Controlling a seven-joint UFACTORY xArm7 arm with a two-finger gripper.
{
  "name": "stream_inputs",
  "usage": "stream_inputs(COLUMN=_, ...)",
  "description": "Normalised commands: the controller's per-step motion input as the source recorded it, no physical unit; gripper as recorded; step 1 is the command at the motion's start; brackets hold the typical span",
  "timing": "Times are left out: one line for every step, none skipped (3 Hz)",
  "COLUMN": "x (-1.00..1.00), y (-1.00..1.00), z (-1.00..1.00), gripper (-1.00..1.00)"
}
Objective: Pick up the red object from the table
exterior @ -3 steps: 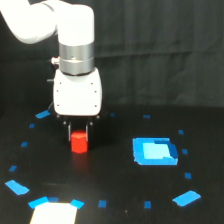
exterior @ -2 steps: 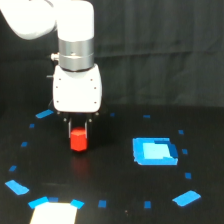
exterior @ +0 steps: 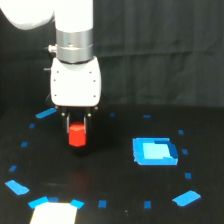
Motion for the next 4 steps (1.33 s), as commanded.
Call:
stream_inputs(x=0.17, y=-0.14, z=1.00, gripper=-0.97)
stream_inputs(x=0.13, y=-0.13, z=1.00, gripper=-1.00)
stream_inputs(x=-0.11, y=-0.06, z=1.00, gripper=-0.66)
stream_inputs(x=0.18, y=0.26, z=1.00, gripper=-1.00)
